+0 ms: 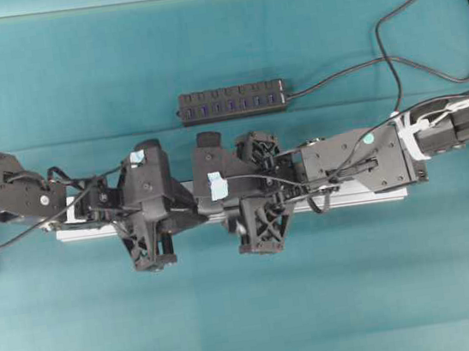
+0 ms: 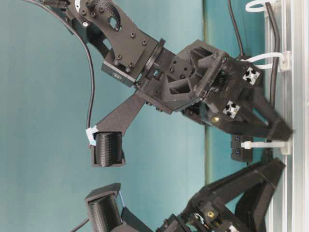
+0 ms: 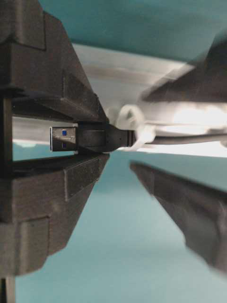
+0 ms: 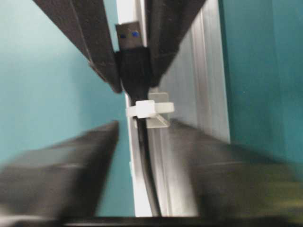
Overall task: Pass the USB cable through three rings with both arms.
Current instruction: 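Grasp the emerging USB plug with the left gripper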
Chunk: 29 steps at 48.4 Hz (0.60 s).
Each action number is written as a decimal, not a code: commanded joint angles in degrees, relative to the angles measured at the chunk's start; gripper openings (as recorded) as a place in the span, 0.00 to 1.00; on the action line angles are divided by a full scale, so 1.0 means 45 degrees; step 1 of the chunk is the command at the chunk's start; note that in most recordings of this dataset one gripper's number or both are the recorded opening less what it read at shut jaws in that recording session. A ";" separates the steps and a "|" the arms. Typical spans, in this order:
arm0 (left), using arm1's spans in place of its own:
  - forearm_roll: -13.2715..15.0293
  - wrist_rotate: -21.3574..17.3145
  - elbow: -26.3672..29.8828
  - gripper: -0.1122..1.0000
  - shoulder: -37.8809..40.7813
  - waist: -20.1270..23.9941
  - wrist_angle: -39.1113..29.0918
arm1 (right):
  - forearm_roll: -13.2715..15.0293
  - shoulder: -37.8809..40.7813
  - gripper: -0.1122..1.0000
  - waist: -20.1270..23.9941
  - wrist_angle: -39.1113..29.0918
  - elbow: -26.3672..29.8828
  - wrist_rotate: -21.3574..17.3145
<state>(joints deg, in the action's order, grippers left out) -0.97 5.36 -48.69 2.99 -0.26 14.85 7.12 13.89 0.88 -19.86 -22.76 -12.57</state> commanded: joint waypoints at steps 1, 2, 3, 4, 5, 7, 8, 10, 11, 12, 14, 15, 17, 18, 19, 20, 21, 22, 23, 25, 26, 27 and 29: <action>0.0000 0.0020 0.0039 0.32 -0.0293 -0.0176 -0.0195 | 0.0020 -0.0332 0.57 0.0000 -0.0098 0.0059 -0.0098; -0.0020 0.0020 0.0020 0.32 -0.0312 -0.0176 -0.0273 | 0.0039 -0.0391 0.62 0.0000 -0.0137 0.0059 -0.0078; 0.0000 0.0039 0.0000 0.32 -0.0352 -0.0195 -0.0332 | 0.0039 -0.0430 0.68 0.0000 -0.0195 0.0039 -0.0078; -0.0020 0.0039 -0.0020 0.32 -0.0391 -0.0195 -0.0391 | 0.0059 -0.0488 0.73 -0.0020 -0.0254 0.0020 -0.0039; -0.0020 0.0039 -0.0039 0.32 -0.0430 -0.0215 -0.0449 | 0.0059 -0.0547 0.78 -0.0020 -0.0332 0.0000 -0.0020; -0.0020 0.0059 -0.0059 0.32 -0.0527 -0.0215 -0.0566 | 0.0137 -0.0684 0.86 -0.0039 -0.0527 -0.0039 0.0020; -0.0020 0.0078 -0.0078 0.32 -0.0625 -0.0234 -0.0645 | 0.0156 -0.0762 0.88 -0.0039 -0.0605 -0.0059 0.0039; -0.0020 0.0078 -0.0117 0.32 -0.0762 -0.0234 -0.0762 | 0.0254 -0.0918 0.87 -0.0078 -0.0801 -0.0117 0.0039; 0.0000 0.0078 -0.0156 0.32 -0.0840 -0.0215 -0.0820 | 0.0293 -0.0977 0.86 -0.0078 -0.0879 -0.0156 0.0039; -0.0020 0.0078 -0.0176 0.32 -0.0918 -0.0234 -0.0859 | 0.0293 -0.1055 0.86 -0.0098 -0.0977 -0.0156 0.0039; 0.0000 0.0078 -0.0273 0.32 -0.1074 -0.0215 -0.0977 | 0.0313 -0.1191 0.85 -0.0137 -0.1074 -0.0254 0.0039; -0.0020 0.0078 -0.0293 0.32 -0.1152 -0.0215 -0.1035 | 0.0313 -0.1250 0.85 -0.0156 -0.1113 -0.0312 0.0039; 0.0000 0.0098 -0.0371 0.32 -0.1328 -0.0234 -0.1133 | 0.0313 -0.1426 0.85 -0.0176 -0.1191 -0.0410 0.0039; 0.0000 0.0098 -0.0410 0.32 -0.1406 -0.0234 -0.1191 | 0.0313 -0.1504 0.85 -0.0176 -0.1211 -0.0469 0.0039; -0.0020 0.0098 -0.0449 0.32 -0.1484 -0.0234 -0.1250 | 0.0313 -0.1582 0.85 -0.0176 -0.1230 -0.0527 0.0039; 0.0000 0.0098 -0.0469 0.32 -0.1562 -0.0234 -0.1289 | 0.0313 -0.1660 0.85 -0.0195 -0.1230 -0.0566 0.0039; -0.0020 0.0117 -0.0488 0.32 -0.1660 -0.0234 -0.1348 | 0.0313 -0.1738 0.85 -0.0195 -0.1250 -0.0605 0.0020; 0.0000 0.0137 -0.0508 0.32 -0.1758 -0.0215 -0.1387 | 0.0313 -0.1836 0.85 -0.0215 -0.1270 -0.0664 0.0020; 0.0000 0.0156 -0.0547 0.32 -0.1836 -0.0234 -0.1426 | 0.0313 -0.1914 0.85 -0.0215 -0.1270 -0.0723 0.0020; -0.0020 0.0176 -0.0566 0.32 -0.2031 -0.0234 -0.1523 | 0.0313 -0.2109 0.85 -0.0234 -0.1270 -0.0840 -0.0020; -0.0020 0.0176 -0.0586 0.32 -0.2109 -0.0215 -0.1582 | 0.0313 -0.2187 0.85 -0.0254 -0.1270 -0.0898 -0.0059; 0.0000 0.0176 -0.0625 0.32 -0.2227 -0.0215 -0.1660 | 0.0313 -0.2285 0.85 -0.0293 -0.1270 -0.0977 -0.0078; -0.0020 0.0176 -0.0664 0.32 -0.2402 -0.0215 -0.1777 | 0.0313 -0.2520 0.85 -0.0352 -0.1270 -0.1074 -0.0117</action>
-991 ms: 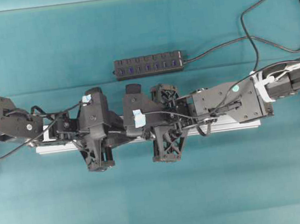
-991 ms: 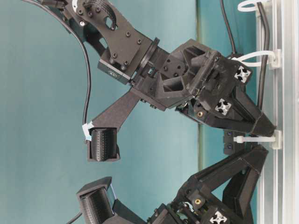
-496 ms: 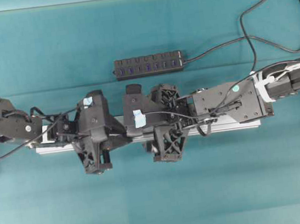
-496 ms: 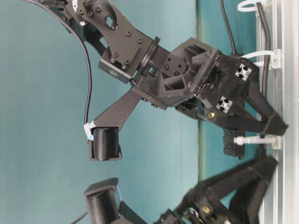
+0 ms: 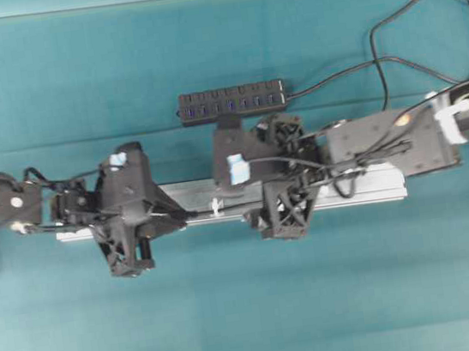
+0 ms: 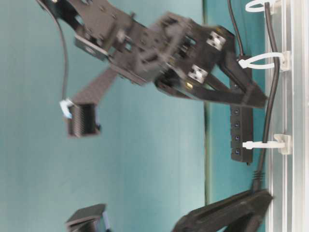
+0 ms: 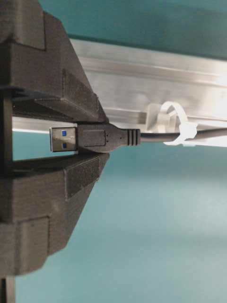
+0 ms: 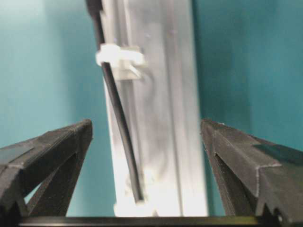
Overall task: Pass the USB cable through three rings with both arms.
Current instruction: 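Grasp the emerging USB plug with the left gripper, then open the right gripper and lift it away to the right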
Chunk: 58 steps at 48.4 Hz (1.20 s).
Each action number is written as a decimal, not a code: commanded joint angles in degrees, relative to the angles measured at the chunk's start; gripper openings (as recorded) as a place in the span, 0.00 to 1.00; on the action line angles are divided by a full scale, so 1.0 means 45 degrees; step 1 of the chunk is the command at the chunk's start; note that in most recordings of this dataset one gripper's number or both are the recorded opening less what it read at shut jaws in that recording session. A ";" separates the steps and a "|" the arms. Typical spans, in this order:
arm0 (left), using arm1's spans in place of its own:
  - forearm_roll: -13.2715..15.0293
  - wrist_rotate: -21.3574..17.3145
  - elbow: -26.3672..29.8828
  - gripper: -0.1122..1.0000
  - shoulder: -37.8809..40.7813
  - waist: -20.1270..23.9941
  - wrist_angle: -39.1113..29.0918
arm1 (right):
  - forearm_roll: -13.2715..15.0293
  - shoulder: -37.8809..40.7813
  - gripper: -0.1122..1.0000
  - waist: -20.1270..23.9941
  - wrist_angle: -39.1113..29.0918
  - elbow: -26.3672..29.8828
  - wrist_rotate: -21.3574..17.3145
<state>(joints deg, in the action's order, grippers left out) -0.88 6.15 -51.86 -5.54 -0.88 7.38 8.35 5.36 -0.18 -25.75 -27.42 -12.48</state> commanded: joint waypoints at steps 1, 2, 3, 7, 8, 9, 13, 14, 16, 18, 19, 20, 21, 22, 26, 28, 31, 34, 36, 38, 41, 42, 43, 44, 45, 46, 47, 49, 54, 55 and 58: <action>-0.0020 0.0000 0.0020 0.32 -0.0586 -0.0098 -0.0195 | 0.0039 -0.0742 0.85 -0.0176 0.0039 -0.0098 -0.0176; -0.0039 0.0000 0.0000 0.32 -0.0684 -0.0098 -0.0293 | 0.0039 -0.0859 0.85 -0.0215 0.0039 -0.0176 -0.0195; -0.0020 0.0000 -0.0039 0.32 -0.0762 -0.0098 -0.0371 | 0.0039 -0.0957 0.85 -0.0273 0.0039 -0.0254 -0.0234; -0.0039 0.0020 -0.0156 0.32 -0.1113 -0.0098 -0.0762 | 0.0039 -0.1582 0.85 -0.0586 0.0039 -0.0605 -0.0293; -0.0020 0.0020 -0.0195 0.32 -0.1191 -0.0098 -0.0859 | 0.0039 -0.1738 0.85 -0.0645 0.0039 -0.0703 -0.0293; -0.0020 0.0039 -0.0215 0.32 -0.1289 -0.0098 -0.0957 | 0.0039 -0.1914 0.85 -0.0723 0.0039 -0.0781 -0.0293; -0.0020 0.0039 -0.0313 0.32 -0.1719 -0.0117 -0.1309 | 0.0039 -0.2461 0.84 -0.0957 0.0039 -0.1133 -0.0293; -0.0020 0.0039 -0.0371 0.32 -0.1816 -0.0117 -0.1367 | 0.0039 -0.2598 0.84 -0.0996 0.0039 -0.1211 -0.0313; -0.0039 0.0020 -0.0391 0.32 -0.2051 -0.0117 -0.1426 | 0.0039 -0.2832 0.84 -0.1074 0.0059 -0.1406 -0.0313; -0.0039 0.0020 -0.0430 0.32 -0.2266 -0.0117 -0.1445 | 0.0020 -0.3027 0.84 -0.1133 0.0098 -0.1641 -0.0313; -0.0020 0.0039 -0.0430 0.32 -0.2383 -0.0117 -0.1445 | 0.0039 -0.3145 0.84 -0.1152 0.0098 -0.1738 -0.0332; -0.0039 0.0020 -0.0449 0.32 -0.2480 -0.0117 -0.1445 | 0.0039 -0.3203 0.84 -0.1172 0.0098 -0.1836 -0.0332; -0.0039 0.0020 -0.0449 0.32 -0.2559 -0.0117 -0.1445 | 0.0039 -0.3301 0.84 -0.1172 0.0098 -0.1934 -0.0332; -0.0020 0.0039 -0.0449 0.32 -0.2695 -0.0117 -0.1445 | 0.0039 -0.3359 0.84 -0.1172 0.0117 -0.2012 -0.0332; -0.0039 0.0020 -0.0449 0.32 -0.3047 -0.0098 -0.1484 | 0.0039 -0.3496 0.84 -0.1172 0.0195 -0.2305 -0.0430; -0.0039 0.0039 -0.0449 0.32 -0.3203 -0.0098 -0.1504 | 0.0020 -0.3555 0.84 -0.1172 0.0215 -0.2402 -0.0508; -0.0039 0.0039 -0.0488 0.32 -0.3398 -0.0098 -0.1504 | 0.0039 -0.3633 0.84 -0.1172 0.0273 -0.2500 -0.0625; -0.0039 0.0059 -0.0488 0.32 -0.3555 -0.0098 -0.1523 | 0.0039 -0.3691 0.84 -0.1172 0.0313 -0.2578 -0.0645; -0.0039 0.0117 -0.0488 0.32 -0.3633 -0.0098 -0.1523 | 0.0039 -0.3711 0.84 -0.1191 0.0352 -0.2617 -0.0645; -0.0020 0.0195 -0.0488 0.32 -0.3672 -0.0098 -0.1523 | 0.0039 -0.3750 0.84 -0.1270 0.0430 -0.2637 -0.0645; -0.0020 0.0273 -0.0449 0.32 -0.3633 -0.0078 -0.1523 | 0.0039 -0.3828 0.84 -0.1348 0.0605 -0.2637 -0.0645; -0.0039 0.0293 -0.0430 0.32 -0.3613 -0.0078 -0.1504 | 0.0039 -0.3867 0.84 -0.1387 0.0703 -0.2637 -0.0645; -0.0020 0.0312 -0.0410 0.32 -0.3613 -0.0098 -0.1504 | 0.0039 -0.3906 0.84 -0.1426 0.0801 -0.2656 -0.0645; -0.0020 0.0312 -0.0371 0.32 -0.3613 -0.0098 -0.1504 | 0.0039 -0.3945 0.84 -0.1465 0.0918 -0.2656 -0.0645; -0.0020 0.0312 -0.0332 0.32 -0.3613 -0.0078 -0.1504 | 0.0039 -0.3984 0.84 -0.1504 0.1055 -0.2676 -0.0645; -0.0020 0.0312 -0.0313 0.32 -0.3594 -0.0098 -0.1504 | 0.0039 -0.4043 0.84 -0.1562 0.1191 -0.2695 -0.0645; -0.0039 0.0312 -0.0293 0.32 -0.3574 -0.0098 -0.1504 | 0.0020 -0.4102 0.84 -0.1602 0.1367 -0.2715 -0.0645; -0.0020 0.0312 -0.0273 0.32 -0.3535 -0.0098 -0.1484 | 0.0039 -0.4199 0.84 -0.1660 0.1660 -0.2773 -0.0645; -0.0020 0.0312 -0.0254 0.32 -0.3535 -0.0098 -0.1445 | 0.0039 -0.4570 0.84 -0.1738 0.2637 -0.3145 -0.0645; -0.0020 0.0312 -0.0254 0.32 -0.3555 -0.0098 -0.1445 | 0.0039 -0.4648 0.84 -0.1758 0.2813 -0.3223 -0.0645; -0.0020 0.0312 -0.0254 0.32 -0.3594 -0.0098 -0.1426 | 0.0039 -0.4902 0.84 -0.1758 0.3340 -0.3516 -0.0625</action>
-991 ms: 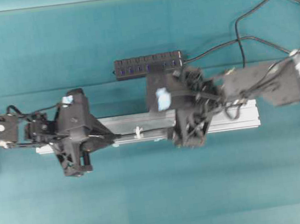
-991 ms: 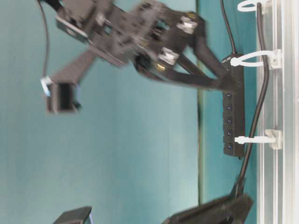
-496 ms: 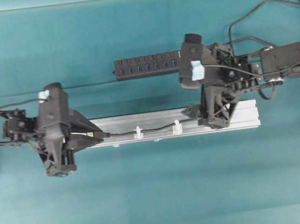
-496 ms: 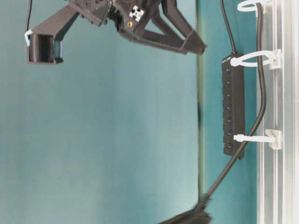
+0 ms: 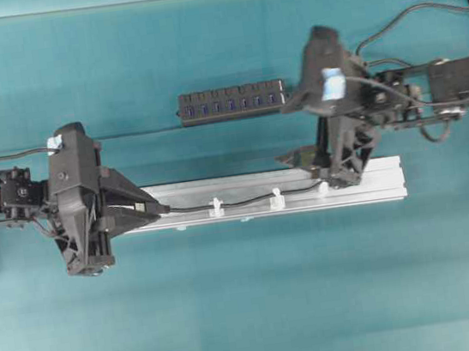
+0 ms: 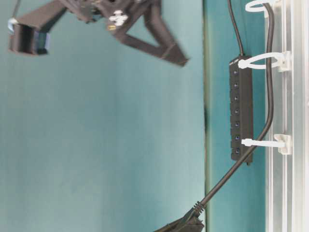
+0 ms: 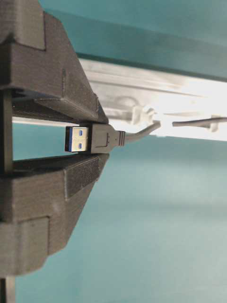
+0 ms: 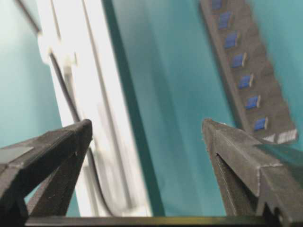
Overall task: Pass the USB cable through three rings with both arms.
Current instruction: 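Open the right gripper and lift it away to the right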
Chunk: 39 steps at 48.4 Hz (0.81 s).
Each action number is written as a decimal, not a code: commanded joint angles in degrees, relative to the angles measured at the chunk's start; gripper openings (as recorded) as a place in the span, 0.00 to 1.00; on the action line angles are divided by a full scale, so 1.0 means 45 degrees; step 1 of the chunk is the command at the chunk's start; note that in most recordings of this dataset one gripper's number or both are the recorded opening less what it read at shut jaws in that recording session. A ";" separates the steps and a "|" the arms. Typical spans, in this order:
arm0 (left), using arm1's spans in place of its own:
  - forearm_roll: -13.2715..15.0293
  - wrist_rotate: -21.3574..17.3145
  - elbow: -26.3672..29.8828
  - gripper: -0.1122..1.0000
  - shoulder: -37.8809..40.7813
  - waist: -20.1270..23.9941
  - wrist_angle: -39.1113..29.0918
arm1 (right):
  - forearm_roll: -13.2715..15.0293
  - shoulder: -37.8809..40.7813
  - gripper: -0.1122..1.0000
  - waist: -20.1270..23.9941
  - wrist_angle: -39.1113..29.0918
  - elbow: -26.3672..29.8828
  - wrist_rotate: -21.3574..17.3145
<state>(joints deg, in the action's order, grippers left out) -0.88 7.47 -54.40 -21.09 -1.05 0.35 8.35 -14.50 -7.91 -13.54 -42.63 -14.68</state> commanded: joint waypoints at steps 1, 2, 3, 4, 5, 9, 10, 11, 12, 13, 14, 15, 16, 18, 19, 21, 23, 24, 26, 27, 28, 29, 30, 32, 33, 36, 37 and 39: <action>-0.0039 0.0020 0.0313 0.32 -0.0137 -0.0059 0.0137 | 0.0039 -0.0566 0.84 -0.0020 0.0781 -0.0254 -0.0137; -0.0020 0.0020 0.0313 0.32 -0.0156 -0.0059 0.0137 | 0.0039 -0.0684 0.84 -0.0039 0.0937 -0.0371 -0.0137; -0.0020 0.0020 0.0313 0.32 -0.0156 -0.0039 0.0137 | 0.0039 -0.0781 0.84 -0.0039 0.1094 -0.0469 -0.0137; -0.0020 0.0020 0.0313 0.32 -0.0156 -0.0039 0.0137 | 0.0039 -0.0879 0.84 -0.0039 0.1270 -0.0586 -0.0156; -0.0039 0.0020 0.0313 0.32 -0.0156 -0.0039 0.0137 | 0.0039 -0.0977 0.84 -0.0020 0.1406 -0.0703 -0.0156; -0.0039 0.0020 0.0332 0.32 -0.0176 -0.0020 0.0176 | 0.0020 -0.1445 0.83 0.0020 0.1973 -0.1152 -0.0156; -0.0039 0.0020 0.0332 0.32 -0.0156 -0.0020 0.0176 | 0.0020 -0.1543 0.83 0.0020 0.2129 -0.1250 -0.0156; -0.0039 0.0020 0.0332 0.32 -0.0176 0.0000 0.0176 | 0.0020 -0.1660 0.83 0.0039 0.2246 -0.1348 -0.0156; -0.0020 0.0020 0.0332 0.32 -0.0176 0.0000 0.0195 | 0.0020 -0.1777 0.82 0.0059 0.2363 -0.1445 -0.0156; -0.0020 0.0020 0.0332 0.32 -0.0156 0.0000 0.0195 | 0.0020 -0.1895 0.82 0.0078 0.2480 -0.1562 -0.0156; -0.0020 0.0020 0.0332 0.32 -0.0176 0.0000 0.0195 | 0.0020 -0.2051 0.82 0.0098 0.2637 -0.1719 -0.0156; -0.0020 0.0020 0.0332 0.32 -0.0176 0.0000 0.0176 | 0.0000 -0.2168 0.81 0.0117 0.2754 -0.1797 -0.0156; -0.0020 0.0020 0.0332 0.32 -0.0176 0.0000 0.0195 | 0.0000 -0.2285 0.80 0.0137 0.2813 -0.1895 -0.0156; -0.0020 0.0020 0.0352 0.32 -0.0156 0.0000 0.0195 | -0.0020 -0.2480 0.80 0.0176 0.2969 -0.2070 -0.0156; -0.0020 0.0020 0.0352 0.32 -0.0176 0.0000 0.0195 | -0.0020 -0.2578 0.80 0.0176 0.3008 -0.2168 -0.0156; -0.0039 0.0020 0.0352 0.32 -0.0176 0.0000 0.0195 | -0.0039 -0.2793 0.80 0.0215 0.3086 -0.2324 -0.0156; -0.0039 0.0020 0.0352 0.32 -0.0176 0.0000 0.0195 | -0.0039 -0.2988 0.80 0.0215 0.3105 -0.2500 -0.0156; -0.0039 0.0020 0.0352 0.32 -0.0176 0.0000 0.0195 | -0.0039 -0.3086 0.80 0.0234 0.3125 -0.2559 -0.0156; -0.0039 0.0020 0.0371 0.32 -0.0176 0.0000 0.0195 | -0.0039 -0.3262 0.80 0.0234 0.3125 -0.2676 -0.0156; -0.0039 0.0020 0.0391 0.32 -0.0176 0.0000 0.0195 | -0.0039 -0.3379 0.80 0.0234 0.3125 -0.2754 -0.0156; -0.0020 0.0020 0.0371 0.32 -0.0176 0.0000 0.0195 | -0.0039 -0.3457 0.79 0.0234 0.3125 -0.2793 -0.0156; -0.0039 0.0020 0.0371 0.32 -0.0176 0.0000 0.0195 | -0.0039 -0.3516 0.79 0.0234 0.3125 -0.2832 -0.0156; -0.0039 0.0020 0.0391 0.32 -0.0176 0.0000 0.0195 | -0.0039 -0.3574 0.79 0.0234 0.3125 -0.2871 -0.0156; -0.0020 0.0020 0.0371 0.32 -0.0176 0.0000 0.0195 | -0.0039 -0.3672 0.79 0.0234 0.3125 -0.2949 -0.0156; -0.0039 0.0020 0.0391 0.32 -0.0176 0.0000 0.0195 | -0.0039 -0.3691 0.79 0.0215 0.3105 -0.2969 -0.0156; -0.0039 0.0020 0.0371 0.32 -0.0176 0.0000 0.0195 | -0.0039 -0.3750 0.79 0.0234 0.3086 -0.3008 -0.0156; -0.0039 0.0020 0.0391 0.32 -0.0176 0.0000 0.0195 | -0.0039 -0.3750 0.79 0.0234 0.3066 -0.3008 -0.0156; -0.0039 0.0020 0.0391 0.32 -0.0176 0.0000 0.0195 | -0.0039 -0.3750 0.79 0.0234 0.3027 -0.3008 -0.0176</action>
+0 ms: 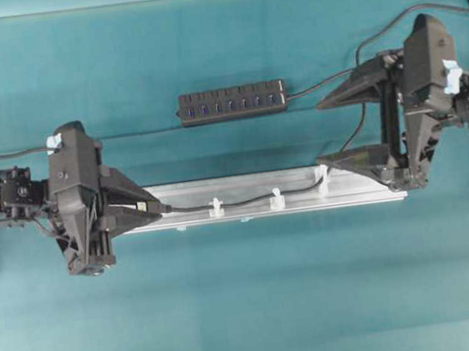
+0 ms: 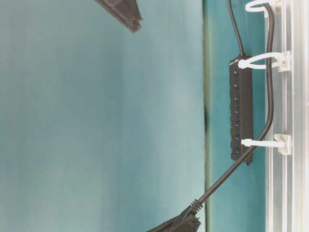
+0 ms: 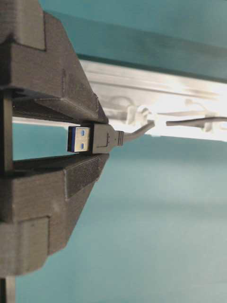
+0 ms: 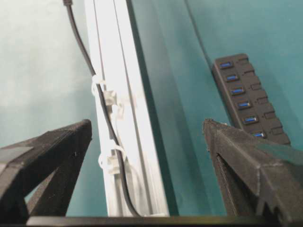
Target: Pass the USB cable through three rings with both arms.
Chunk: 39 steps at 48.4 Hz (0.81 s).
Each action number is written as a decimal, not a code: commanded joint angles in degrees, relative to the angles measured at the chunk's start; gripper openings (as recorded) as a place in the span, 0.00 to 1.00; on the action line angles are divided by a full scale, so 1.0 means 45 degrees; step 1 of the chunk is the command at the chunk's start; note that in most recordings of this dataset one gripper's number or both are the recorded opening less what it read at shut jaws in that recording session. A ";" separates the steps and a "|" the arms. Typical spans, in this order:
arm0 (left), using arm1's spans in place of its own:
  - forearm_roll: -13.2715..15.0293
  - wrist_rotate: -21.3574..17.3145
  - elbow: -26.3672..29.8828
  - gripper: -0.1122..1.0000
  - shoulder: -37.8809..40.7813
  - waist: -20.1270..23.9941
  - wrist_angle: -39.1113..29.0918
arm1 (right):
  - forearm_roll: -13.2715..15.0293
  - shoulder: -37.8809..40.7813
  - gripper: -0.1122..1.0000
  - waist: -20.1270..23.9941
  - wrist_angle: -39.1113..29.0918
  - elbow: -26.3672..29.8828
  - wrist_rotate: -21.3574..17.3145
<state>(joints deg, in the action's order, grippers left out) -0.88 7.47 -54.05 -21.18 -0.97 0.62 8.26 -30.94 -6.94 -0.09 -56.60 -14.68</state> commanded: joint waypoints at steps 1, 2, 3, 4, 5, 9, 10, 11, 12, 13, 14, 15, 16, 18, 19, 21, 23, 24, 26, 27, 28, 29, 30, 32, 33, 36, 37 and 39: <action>-0.0039 0.0020 0.0293 0.32 -0.0156 0.0000 0.0137 | -0.0020 -0.0078 0.79 0.0020 0.0039 0.0117 -0.0176; -0.0039 0.0020 0.0313 0.32 -0.0156 0.0000 0.0137 | -0.0020 -0.0078 0.79 0.0020 0.0020 0.0117 -0.0176; -0.0020 0.0020 0.0313 0.32 -0.0156 0.0000 0.0137 | -0.0020 -0.0059 0.79 0.0020 0.0020 0.0117 -0.0176; -0.0020 0.0020 0.0313 0.32 -0.0156 0.0000 0.0137 | -0.0020 -0.0039 0.79 0.0020 0.0020 0.0117 -0.0176; -0.0039 0.0020 0.0313 0.32 -0.0156 0.0000 0.0137 | -0.0020 -0.0039 0.79 0.0020 0.0020 0.0117 -0.0176; -0.0020 0.0020 0.0313 0.32 -0.0156 0.0000 0.0137 | -0.0020 -0.0020 0.79 0.0020 0.0020 0.0117 -0.0176; -0.0039 0.0020 0.0313 0.32 -0.0156 0.0000 0.0137 | -0.0020 -0.0020 0.79 0.0020 0.0020 0.0117 -0.0176; -0.0020 0.0020 0.0313 0.32 -0.0156 0.0000 0.0137 | -0.0020 0.0000 0.79 0.0000 0.0020 0.0098 -0.0176; -0.0020 0.0020 0.0313 0.32 -0.0156 0.0000 0.0137 | -0.0020 0.0000 0.79 0.0000 0.0020 0.0098 -0.0176; -0.0020 0.0020 0.0313 0.32 -0.0156 0.0000 0.0137 | -0.0020 0.0000 0.79 0.0000 0.0020 0.0098 -0.0176; -0.0020 0.0020 0.0293 0.32 -0.0156 0.0000 0.0137 | -0.0020 0.0000 0.79 0.0000 0.0020 0.0078 -0.0176; -0.0020 0.0020 0.0313 0.32 -0.0156 0.0000 0.0137 | -0.0020 0.0000 0.79 0.0020 0.0020 0.0078 -0.0176; -0.0039 0.0020 0.0313 0.32 -0.0156 0.0000 0.0137 | -0.0020 0.0000 0.79 0.0000 0.0020 0.0078 -0.0176; -0.0020 0.0020 0.0293 0.32 -0.0156 0.0000 0.0137 | -0.0020 0.0020 0.79 0.0000 0.0020 0.0078 -0.0176; -0.0020 0.0020 0.0293 0.32 -0.0156 0.0000 0.0137 | -0.0020 0.0039 0.79 0.0020 0.0020 0.0078 -0.0176; -0.0039 0.0020 0.0313 0.32 -0.0156 0.0000 0.0137 | -0.0020 0.0059 0.79 0.0000 0.0020 0.0078 -0.0176; -0.0020 0.0020 0.0313 0.32 -0.0156 0.0000 0.0137 | -0.0020 0.0078 0.79 0.0020 0.0020 0.0078 -0.0176; -0.0020 0.0020 0.0313 0.32 -0.0156 0.0000 0.0137 | -0.0020 0.0098 0.79 0.0000 0.0020 0.0098 -0.0176; -0.0020 0.0020 0.0332 0.32 -0.0156 0.0000 0.0137 | -0.0020 0.0117 0.79 0.0000 0.0020 0.0098 -0.0176; -0.0039 0.0020 0.0332 0.32 -0.0156 0.0000 0.0137 | -0.0039 0.0137 0.79 0.0020 0.0020 0.0098 -0.0176; -0.0020 0.0020 0.0332 0.32 -0.0156 0.0000 0.0137 | -0.0020 0.0137 0.79 0.0000 0.0020 0.0098 -0.0176; -0.0039 0.0000 0.0332 0.32 -0.0156 0.0000 0.0137 | -0.0020 0.0156 0.79 0.0000 0.0020 0.0098 -0.0176; -0.0039 0.0000 0.0332 0.32 -0.0156 0.0000 0.0137 | -0.0039 0.0176 0.79 0.0000 0.0020 0.0098 -0.0176; -0.0039 0.0000 0.0332 0.32 -0.0156 0.0000 0.0137 | -0.0059 0.0215 0.79 0.0000 0.0020 0.0078 -0.0176; -0.0039 0.0000 0.0332 0.32 -0.0156 0.0000 0.0137 | -0.0078 0.0234 0.79 0.0000 0.0020 0.0078 -0.0176; -0.0039 0.0000 0.0332 0.32 -0.0156 0.0020 0.0137 | -0.0156 0.0313 0.79 -0.0039 0.0000 0.0059 -0.0176; -0.0039 0.0000 0.0332 0.32 -0.0156 0.0020 0.0137 | -0.0176 0.0332 0.79 -0.0039 -0.0020 0.0059 -0.0176; -0.0020 0.0000 0.0332 0.32 -0.0156 0.0039 0.0137 | -0.0215 0.0391 0.79 -0.0039 -0.0059 0.0059 -0.0176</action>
<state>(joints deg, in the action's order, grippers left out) -0.97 7.47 -53.96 -21.18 -0.88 0.62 7.65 -29.36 -7.03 -0.35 -56.69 -14.77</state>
